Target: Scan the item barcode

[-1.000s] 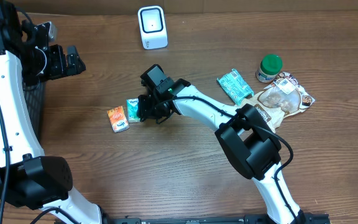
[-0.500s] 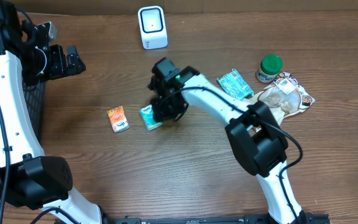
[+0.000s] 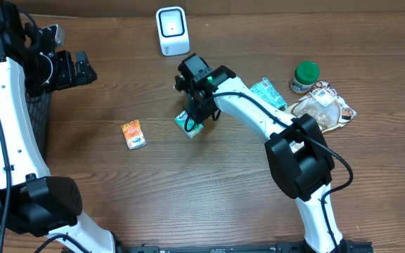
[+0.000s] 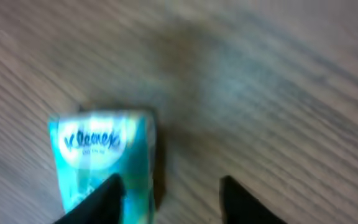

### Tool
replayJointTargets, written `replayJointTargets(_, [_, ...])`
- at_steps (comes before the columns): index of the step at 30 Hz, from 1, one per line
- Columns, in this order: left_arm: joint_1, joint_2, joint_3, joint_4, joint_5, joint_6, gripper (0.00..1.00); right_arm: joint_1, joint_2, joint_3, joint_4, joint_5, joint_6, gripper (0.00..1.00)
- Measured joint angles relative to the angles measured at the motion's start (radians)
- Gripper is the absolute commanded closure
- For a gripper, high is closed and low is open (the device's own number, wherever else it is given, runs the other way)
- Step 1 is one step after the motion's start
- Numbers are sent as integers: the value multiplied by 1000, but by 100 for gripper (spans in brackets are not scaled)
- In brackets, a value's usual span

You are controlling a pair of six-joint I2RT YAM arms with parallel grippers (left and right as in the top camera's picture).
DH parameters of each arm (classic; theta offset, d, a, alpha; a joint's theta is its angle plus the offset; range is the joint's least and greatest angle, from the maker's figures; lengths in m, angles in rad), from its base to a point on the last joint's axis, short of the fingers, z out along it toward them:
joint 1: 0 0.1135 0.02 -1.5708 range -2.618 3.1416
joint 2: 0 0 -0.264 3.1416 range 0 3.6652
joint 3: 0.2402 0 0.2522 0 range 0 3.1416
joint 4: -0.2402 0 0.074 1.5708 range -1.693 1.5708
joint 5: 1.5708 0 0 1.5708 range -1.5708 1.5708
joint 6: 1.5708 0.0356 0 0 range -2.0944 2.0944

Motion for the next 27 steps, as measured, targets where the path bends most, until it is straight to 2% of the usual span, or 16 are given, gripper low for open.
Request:
replayJointTargets(1, [0,0,0,0,0,0,0,-1,0,0,24,5,49,74])
replayJointTargets(7, [0,0,0,0,0,0,1,-11,0,0,142,23,317,93])
replayJointTargets(10, [0,0,0,0,0,0,0,-14,0,-2,161,26,428,94])
replayJointTargets(15, [0,0,0,0,0,0,0,-9,0,-10,150,10,518,94])
replayJointTargets(27, [0,0,0,0,0,0,0,54,15,-10,131,47,560,94])
